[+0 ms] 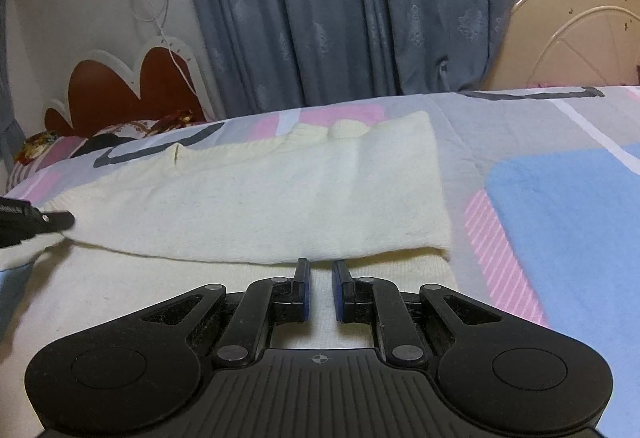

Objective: Fold small clothes

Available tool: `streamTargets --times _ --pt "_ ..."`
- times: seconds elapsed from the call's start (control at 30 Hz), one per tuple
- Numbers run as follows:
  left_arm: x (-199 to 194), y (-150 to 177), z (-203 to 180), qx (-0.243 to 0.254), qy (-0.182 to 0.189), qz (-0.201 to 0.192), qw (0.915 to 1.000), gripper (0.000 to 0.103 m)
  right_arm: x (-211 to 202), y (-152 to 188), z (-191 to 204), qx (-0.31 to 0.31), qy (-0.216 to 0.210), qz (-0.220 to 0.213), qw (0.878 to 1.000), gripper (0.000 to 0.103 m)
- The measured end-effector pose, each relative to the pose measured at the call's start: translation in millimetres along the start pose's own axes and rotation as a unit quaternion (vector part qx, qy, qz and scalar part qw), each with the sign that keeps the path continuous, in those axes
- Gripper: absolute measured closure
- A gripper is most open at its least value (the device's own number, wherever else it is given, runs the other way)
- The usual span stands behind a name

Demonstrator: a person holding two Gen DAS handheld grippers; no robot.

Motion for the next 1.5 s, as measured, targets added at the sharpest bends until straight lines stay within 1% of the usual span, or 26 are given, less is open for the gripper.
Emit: streamTargets --times 0.1,0.17,0.2,0.23,0.3,0.33,0.4,0.43,0.5,0.6,0.63,0.67,0.7,0.73,0.77,0.83,0.93,1.03,1.1,1.13,1.17,1.23,1.3,1.33,1.43,1.5 --pt "7.5 8.4 -1.5 0.03 -0.001 0.017 0.9994 0.097 -1.0 -0.7 3.3 -0.003 0.005 0.001 1.0 0.091" --pt "3.0 8.7 3.4 0.027 -0.001 0.012 0.9996 0.082 -7.9 -3.3 4.0 -0.001 0.006 -0.004 1.0 0.091" --pt "-3.8 7.8 6.3 0.022 -0.012 0.001 0.9997 0.063 -14.7 -5.4 3.2 0.0 0.003 -0.013 1.0 0.091" --pt "-15.2 7.0 7.5 0.025 -0.031 -0.024 0.9989 0.052 -20.6 -7.8 2.3 0.0 0.001 -0.023 1.0 0.091" --pt "-30.0 5.9 -2.9 0.048 -0.043 -0.064 0.9959 0.052 -28.7 -13.9 0.6 0.0 -0.002 -0.045 0.999 0.091" --pt "-30.3 5.2 -13.9 0.058 -0.032 -0.065 0.9957 0.052 -27.6 -18.3 0.4 0.0 0.0 -0.052 0.999 0.091" --pt "-22.2 7.5 -44.3 0.097 0.0 -0.057 0.9937 0.051 -12.7 -26.7 3.5 0.008 0.0 -0.041 0.999 0.091" --pt "-13.8 10.5 -63.0 0.122 0.01 -0.048 0.9913 0.048 -3.6 -29.8 8.0 0.012 -0.003 -0.032 0.999 0.091" --pt "5.1 17.5 -86.1 0.147 0.021 -0.031 0.9884 0.045 12.6 -31.7 25.7 -0.004 -0.021 -0.02 1.0 0.091" --pt "25.9 26.2 -77.4 0.137 -0.004 -0.004 0.9906 0.045 26.0 -24.0 45.7 -0.066 -0.043 0.004 0.997 0.09" --pt "21.2 27.5 -65.8 0.136 0.0 -0.013 0.9907 0.044 26.7 -20.6 41.5 -0.088 -0.03 0.009 0.996 0.091" --pt "18.1 27.1 -58.1 0.138 -0.008 -0.014 0.9903 0.044 25.8 -18.6 28.6 -0.093 0.005 0.01 0.996 0.091" --pt "14.7 26.5 -49.8 0.14 -0.016 -0.017 0.9899 0.044 20.5 -19.4 -4.4 -0.058 0.046 0.006 0.997 0.091" --pt "12.7 25.1 -42.8 0.135 -0.015 -0.019 0.9906 0.044 14.7 -22.9 -29.7 -0.018 0.052 0.003 0.998 0.103" --pt "12.3 21.9 -38.6 0.125 -0.008 -0.017 0.992 0.045 11.2 -27.0 -46.6 0.005 0.054 0.001 0.999 0.103" --pt "14.2 12.4 -42.8 0.111 -0.011 -0.027 0.9935 0.045 11.9 -36.8 -46.2 -0.021 0.058 -0.006 0.998 0.103" --pt "24.7 -1.2 -55.2 0.107 -0.002 -0.037 0.9936 0.045 21.8 -57.0 -39.6 -0.012 0.022 -0.037 0.999 0.103" --pt "43.8 -7.5 -61.7 0.112 -0.008 -0.029 0.9932 0.045 51.7 -76.3 -30.7 -0.028 0.025 -0.034 0.999 0.103" --pt "56.2 -7.6 -56.7 0.119 -0.03 -0.019 0.9922 0.042 76.4 -83.4 -26.6 -0.062 0.038 -0.021 0.997 0.103" --pt "59.4 -6.5 -51.0 0.12 -0.035 -0.023 0.9919 0.042 88.9 -86.4 -33.1 -0.061 0.064 -0.009 0.996 0.103" --pt "59.9 -6.3 -45.9 0.114 -0.032 -0.025 0.9926 0.042 100.9 -90.0 -49.8 -0.035 0.092 0.002 0.995 0.103" --pt "56.5 -6.4 -46.8 0.115 -0.034 -0.022 0.9925 0.043 107.6 -95.2 -76.1 0.015 0.085 -0.001 0.996 0.103" --pt "45.5 -8.0 -55.2 0.118 -0.042 -0.029 0.9917 0.045 107.0 -98.5 -66.5 -0.027 0.088 0.009 0.996 0.103" --pt "36.0 -5.6 -58.8 0.11 -0.032 -0.039 0.9927 0.045 102.5 -97.5 -63.7 -0.046 0.088 0.009 0.995 0.103" --pt "18.6 11.5 -67.5 0.093 -0.006 -0.037 0.995 0.044 71.3 -87.0 -56.0 -0.041 0.067 -0.005 0.997 0.103" --pt "18.1 33.3 -71.4 0.103 -0.015 -0.017 0.9944 0.043 46.7 -64.3 -49.8 -0.048 0.052 0.001 0.997 0.103"
Point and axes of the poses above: each gripper's, at about its wrist camera, not at the fingertips, and x roughly the way its jaws point, z to its left, y to its underside, the point moved 1 cm from there along x, roughly the way its jaws point, and after that the axes turned 1 degree about -z, right-handed, at the moved point
